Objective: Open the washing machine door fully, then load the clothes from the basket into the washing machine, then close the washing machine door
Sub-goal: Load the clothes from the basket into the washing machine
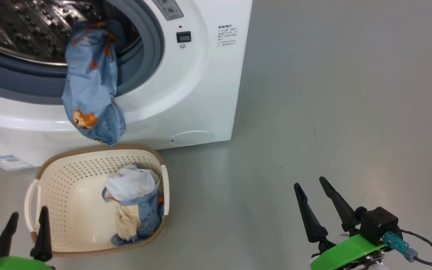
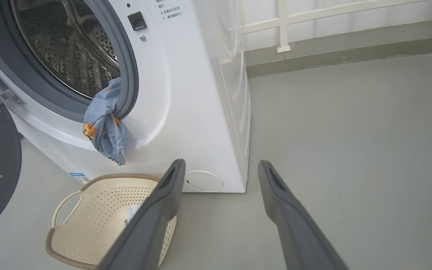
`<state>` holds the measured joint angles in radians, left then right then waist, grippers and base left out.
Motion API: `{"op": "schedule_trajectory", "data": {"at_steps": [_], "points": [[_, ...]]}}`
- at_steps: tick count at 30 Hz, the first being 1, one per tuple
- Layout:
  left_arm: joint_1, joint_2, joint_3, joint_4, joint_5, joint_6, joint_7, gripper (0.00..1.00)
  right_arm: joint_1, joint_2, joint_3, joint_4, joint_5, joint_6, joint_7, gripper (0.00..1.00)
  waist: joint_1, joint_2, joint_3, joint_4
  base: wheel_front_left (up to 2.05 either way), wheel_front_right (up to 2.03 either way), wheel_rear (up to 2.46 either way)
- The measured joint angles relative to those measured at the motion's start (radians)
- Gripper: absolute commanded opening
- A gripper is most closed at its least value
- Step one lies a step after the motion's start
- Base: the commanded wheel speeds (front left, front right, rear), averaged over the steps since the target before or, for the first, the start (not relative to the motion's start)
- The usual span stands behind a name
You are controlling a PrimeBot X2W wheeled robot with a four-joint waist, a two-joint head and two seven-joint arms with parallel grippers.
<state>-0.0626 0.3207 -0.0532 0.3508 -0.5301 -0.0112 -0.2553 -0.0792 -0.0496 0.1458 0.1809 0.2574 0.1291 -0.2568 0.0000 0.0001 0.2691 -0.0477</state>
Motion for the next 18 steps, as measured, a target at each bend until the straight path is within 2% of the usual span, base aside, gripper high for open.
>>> {"op": "schedule_trajectory", "data": {"at_steps": [18], "points": [[-0.214,0.002,-0.004,0.087,0.038,-0.074,0.000,1.00,-0.028,0.000,0.006,-0.026,0.000,0.000,0.000,1.00,0.0000,0.0000,0.108,-0.029,0.00,0.00,0.00]]}}
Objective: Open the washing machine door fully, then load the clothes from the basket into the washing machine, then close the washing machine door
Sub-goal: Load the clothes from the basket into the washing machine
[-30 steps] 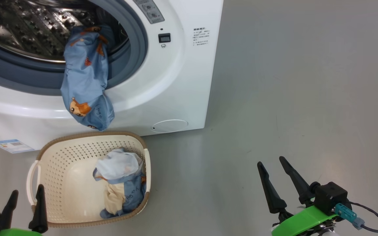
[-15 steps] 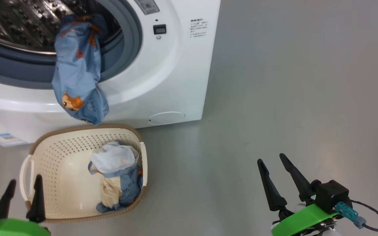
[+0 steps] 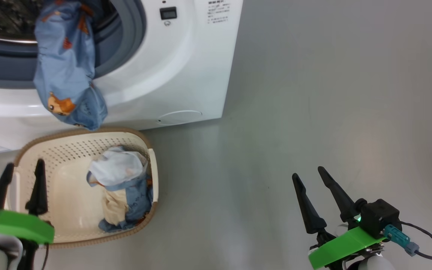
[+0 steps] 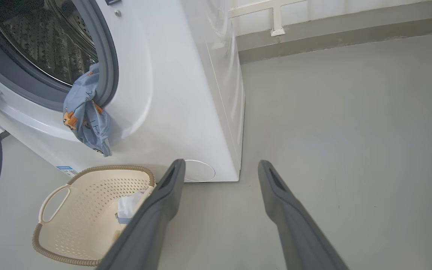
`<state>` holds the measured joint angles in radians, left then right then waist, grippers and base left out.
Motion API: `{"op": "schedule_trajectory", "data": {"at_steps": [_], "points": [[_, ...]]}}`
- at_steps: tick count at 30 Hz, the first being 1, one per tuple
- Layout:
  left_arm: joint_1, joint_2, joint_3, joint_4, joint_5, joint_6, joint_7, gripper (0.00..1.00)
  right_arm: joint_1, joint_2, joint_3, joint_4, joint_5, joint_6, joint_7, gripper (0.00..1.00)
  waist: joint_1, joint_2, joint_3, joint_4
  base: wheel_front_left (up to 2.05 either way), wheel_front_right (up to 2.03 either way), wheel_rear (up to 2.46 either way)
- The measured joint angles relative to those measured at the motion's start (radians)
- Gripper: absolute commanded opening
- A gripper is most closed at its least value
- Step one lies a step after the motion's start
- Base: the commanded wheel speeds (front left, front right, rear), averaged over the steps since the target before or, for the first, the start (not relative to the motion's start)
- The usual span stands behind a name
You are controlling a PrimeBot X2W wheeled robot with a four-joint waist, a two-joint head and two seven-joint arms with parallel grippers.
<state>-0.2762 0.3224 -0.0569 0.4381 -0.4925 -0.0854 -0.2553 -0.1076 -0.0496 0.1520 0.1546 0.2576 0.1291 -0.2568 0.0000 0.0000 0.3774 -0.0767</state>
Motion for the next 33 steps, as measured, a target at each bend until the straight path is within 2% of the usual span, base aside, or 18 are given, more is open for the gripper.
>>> {"op": "schedule_trajectory", "data": {"at_steps": [4,18,33], "points": [[-0.083,0.011,-0.011,0.041,0.007,-0.017,0.000,1.00,-0.002,0.000,0.011,-0.009,0.000,0.000,0.000,1.00,0.0000,0.0000,0.035,-0.017,0.00,0.00,0.00],[-0.298,0.051,-0.033,0.156,0.002,-0.035,0.000,1.00,-0.026,0.000,0.027,-0.040,-0.001,0.000,0.000,1.00,0.0000,0.0000,0.154,-0.072,0.00,0.00,0.00],[-0.419,0.096,-0.069,0.215,-0.035,-0.043,0.000,1.00,-0.023,0.001,0.032,-0.075,0.000,0.000,0.000,1.00,0.0000,0.0000,0.235,-0.143,0.00,0.00,0.00]]}}
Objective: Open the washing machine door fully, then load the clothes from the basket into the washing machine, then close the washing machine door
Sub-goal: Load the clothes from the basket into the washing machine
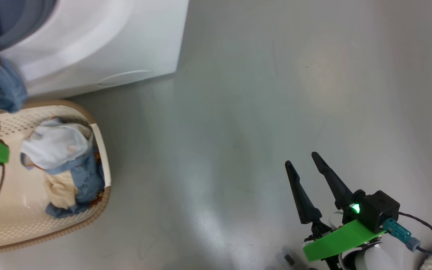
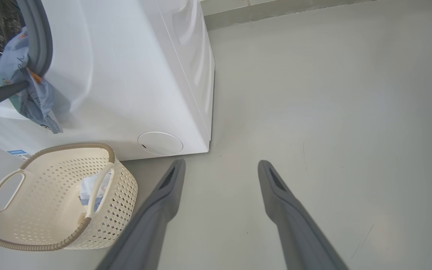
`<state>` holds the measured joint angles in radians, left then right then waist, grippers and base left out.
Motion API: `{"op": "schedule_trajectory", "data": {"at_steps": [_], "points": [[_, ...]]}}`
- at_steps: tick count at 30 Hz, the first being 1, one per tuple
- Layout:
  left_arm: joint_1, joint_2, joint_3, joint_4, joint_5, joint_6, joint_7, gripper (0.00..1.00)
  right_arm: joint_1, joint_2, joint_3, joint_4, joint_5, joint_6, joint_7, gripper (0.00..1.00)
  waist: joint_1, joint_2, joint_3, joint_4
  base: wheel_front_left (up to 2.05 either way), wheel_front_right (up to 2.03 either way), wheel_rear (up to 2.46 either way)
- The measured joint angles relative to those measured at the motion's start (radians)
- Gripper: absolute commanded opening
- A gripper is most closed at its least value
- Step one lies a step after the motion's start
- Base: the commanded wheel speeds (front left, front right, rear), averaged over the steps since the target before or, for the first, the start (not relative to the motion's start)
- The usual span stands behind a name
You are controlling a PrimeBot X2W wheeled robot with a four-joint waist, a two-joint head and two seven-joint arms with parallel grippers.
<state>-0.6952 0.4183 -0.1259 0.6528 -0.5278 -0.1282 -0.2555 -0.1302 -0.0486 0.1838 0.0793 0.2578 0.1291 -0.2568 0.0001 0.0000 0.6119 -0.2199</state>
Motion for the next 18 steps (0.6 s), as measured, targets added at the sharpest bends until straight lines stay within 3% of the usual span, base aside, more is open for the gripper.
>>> {"op": "schedule_trajectory", "data": {"at_steps": [5,6,8,9,18], "points": [[-0.044,0.018,-0.018,0.012,-0.023,0.000,0.000,1.00,0.001,0.001,0.008,-0.005,0.007,0.000,0.000,1.00,0.0000,0.0000,0.028,-0.019,0.00,0.00,0.00],[-0.050,0.019,-0.022,0.013,-0.031,0.000,0.000,0.80,0.001,0.001,0.008,-0.005,0.009,0.000,0.000,1.00,0.0000,0.0000,0.032,-0.022,0.00,0.00,0.00],[-0.052,0.022,-0.022,0.012,-0.044,0.000,-0.002,0.05,0.001,0.001,0.008,-0.006,0.011,0.000,0.000,1.00,0.0000,0.0000,0.039,-0.028,0.00,0.00,0.00],[-0.052,0.024,-0.021,0.013,-0.048,0.000,-0.001,0.00,0.001,0.001,0.009,-0.005,0.016,0.000,0.000,1.00,0.0000,0.0000,0.041,-0.031,0.00,0.00,0.00],[-0.017,0.010,-0.012,-0.060,-0.057,0.000,0.009,0.00,0.000,0.001,0.004,0.009,0.036,0.000,0.000,1.00,0.0000,0.0000,0.017,-0.008,0.00,0.00,0.00]]}}
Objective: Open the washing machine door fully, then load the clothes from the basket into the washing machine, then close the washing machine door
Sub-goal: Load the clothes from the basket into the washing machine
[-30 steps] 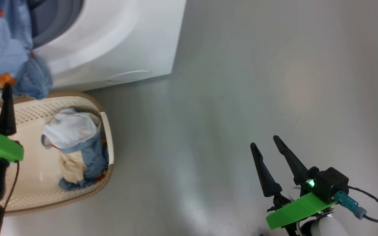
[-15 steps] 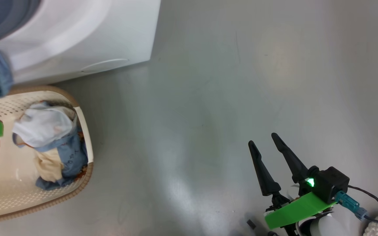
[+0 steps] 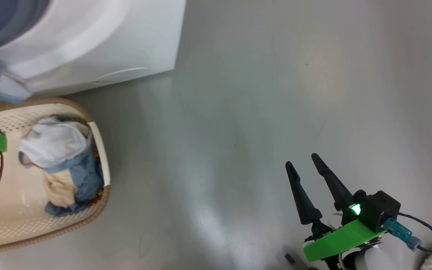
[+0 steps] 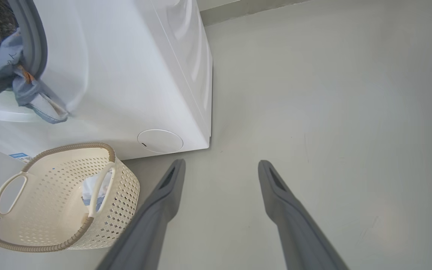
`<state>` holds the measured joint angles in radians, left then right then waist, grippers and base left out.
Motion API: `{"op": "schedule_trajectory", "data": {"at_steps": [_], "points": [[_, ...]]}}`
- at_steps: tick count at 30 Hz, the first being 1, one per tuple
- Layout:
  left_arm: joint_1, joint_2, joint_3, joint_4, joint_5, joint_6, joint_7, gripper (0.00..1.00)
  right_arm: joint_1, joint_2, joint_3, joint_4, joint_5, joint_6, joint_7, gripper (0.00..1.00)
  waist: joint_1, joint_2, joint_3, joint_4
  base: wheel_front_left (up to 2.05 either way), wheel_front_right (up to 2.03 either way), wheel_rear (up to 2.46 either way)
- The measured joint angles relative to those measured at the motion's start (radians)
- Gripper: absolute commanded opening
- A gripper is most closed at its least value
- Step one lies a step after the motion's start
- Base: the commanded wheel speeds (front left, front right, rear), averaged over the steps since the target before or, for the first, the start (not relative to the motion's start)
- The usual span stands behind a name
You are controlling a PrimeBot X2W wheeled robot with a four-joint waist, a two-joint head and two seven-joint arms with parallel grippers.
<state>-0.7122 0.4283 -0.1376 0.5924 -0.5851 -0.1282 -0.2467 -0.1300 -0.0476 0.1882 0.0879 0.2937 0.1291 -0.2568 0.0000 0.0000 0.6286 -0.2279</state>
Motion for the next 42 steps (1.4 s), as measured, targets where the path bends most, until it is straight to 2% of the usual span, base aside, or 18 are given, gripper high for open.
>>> {"op": "schedule_trajectory", "data": {"at_steps": [7,12,23,42], "points": [[0.006,0.004,0.019,-0.095,0.008,0.000,-0.009,0.00,-0.014,0.000,-0.001,0.028,0.000,0.000,0.000,1.00,0.0000,0.0000,-0.034,0.042,0.00,0.00,0.00],[-0.010,0.033,0.009,-0.069,0.006,0.000,-0.005,0.00,-0.021,0.000,0.003,0.040,0.000,0.000,0.000,1.00,0.0000,0.0000,-0.058,0.057,0.00,0.00,0.00],[-0.230,0.115,-0.029,0.002,0.017,0.000,0.080,0.00,-0.021,0.000,0.017,0.030,0.022,0.000,0.000,1.00,0.0000,0.0000,-0.026,0.018,0.00,0.00,0.00],[-0.495,0.102,-0.117,0.118,0.036,0.000,0.167,0.00,-0.035,0.000,0.062,0.006,0.062,0.000,0.000,1.00,0.0000,0.0000,0.066,-0.042,0.00,0.00,0.00]]}}
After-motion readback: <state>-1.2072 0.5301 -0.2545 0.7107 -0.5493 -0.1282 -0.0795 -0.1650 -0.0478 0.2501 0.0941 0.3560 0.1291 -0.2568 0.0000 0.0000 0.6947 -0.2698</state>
